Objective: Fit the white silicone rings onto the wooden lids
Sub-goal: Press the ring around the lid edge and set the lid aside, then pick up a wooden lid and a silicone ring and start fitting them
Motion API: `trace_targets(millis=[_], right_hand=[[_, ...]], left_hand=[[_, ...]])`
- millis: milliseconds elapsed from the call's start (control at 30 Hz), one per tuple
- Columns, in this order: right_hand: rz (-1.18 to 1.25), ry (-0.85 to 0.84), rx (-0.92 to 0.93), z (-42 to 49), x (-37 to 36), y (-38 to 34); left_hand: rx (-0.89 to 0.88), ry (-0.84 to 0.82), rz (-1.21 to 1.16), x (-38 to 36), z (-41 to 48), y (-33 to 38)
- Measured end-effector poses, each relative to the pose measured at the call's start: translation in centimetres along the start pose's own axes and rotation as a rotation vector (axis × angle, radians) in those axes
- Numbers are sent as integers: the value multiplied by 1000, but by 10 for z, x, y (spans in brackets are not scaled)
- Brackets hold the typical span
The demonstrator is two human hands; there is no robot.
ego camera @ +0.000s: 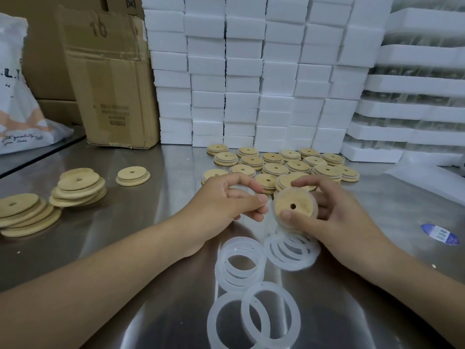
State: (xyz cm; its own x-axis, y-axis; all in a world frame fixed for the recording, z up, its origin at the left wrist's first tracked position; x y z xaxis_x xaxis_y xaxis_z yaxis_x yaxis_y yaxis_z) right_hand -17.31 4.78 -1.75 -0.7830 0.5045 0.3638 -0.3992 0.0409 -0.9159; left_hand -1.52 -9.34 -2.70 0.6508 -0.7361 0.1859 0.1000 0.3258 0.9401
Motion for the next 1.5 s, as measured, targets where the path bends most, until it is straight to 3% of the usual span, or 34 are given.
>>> trace_targets(millis=[133,267,400,700,767,867,933,967,1033,1100,1200,1367,1500], right_hand=[[117,223,-109,17,34,7],[425,119,-222,33,48,19],[341,196,-333,31,53,42],[-174,79,-36,28,33,24],[-215,38,17,25,30,20],[-282,-3,50,23,26,19],[-312,-11,51,24,26,20],[-315,-11,50,24,26,21],[-308,-11,48,24,27,21],[-300,-19,46,24,26,20],[-317,-21,52,23,26,20],[-334,-23,66,23,25,18],[-334,-21,69,23,25,17]], left_hand=[[10,16,-3,1,2,-2],[19,21,5,1,3,-3],[16,33,11,3,3,-4],[-15,122,36,15,4,1],[-95,215,336,37,8,9],[-161,315,1101,80,4,28],[-12,268,1429,107,2,18],[138,228,1485,119,1,8],[426,151,1431,135,-3,-13],[498,113,1354,136,-4,-23],[324,106,1360,121,0,-17],[-57,283,1271,98,5,12],[80,172,1293,94,5,-2]])
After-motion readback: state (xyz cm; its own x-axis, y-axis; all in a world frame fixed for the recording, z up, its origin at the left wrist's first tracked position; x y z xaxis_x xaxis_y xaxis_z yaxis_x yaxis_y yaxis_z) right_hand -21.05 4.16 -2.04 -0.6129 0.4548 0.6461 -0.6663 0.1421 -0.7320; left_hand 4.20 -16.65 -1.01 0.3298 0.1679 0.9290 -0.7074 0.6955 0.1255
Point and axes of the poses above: each hand's wrist, its own z-axis towards the middle knuckle, its own x-axis out of the back of the hand, y = z × x, the point moved 6 cm from there along z, towards the middle knuckle, and after that the axes turned 9 degrees about -x, right-handed, at the moved point
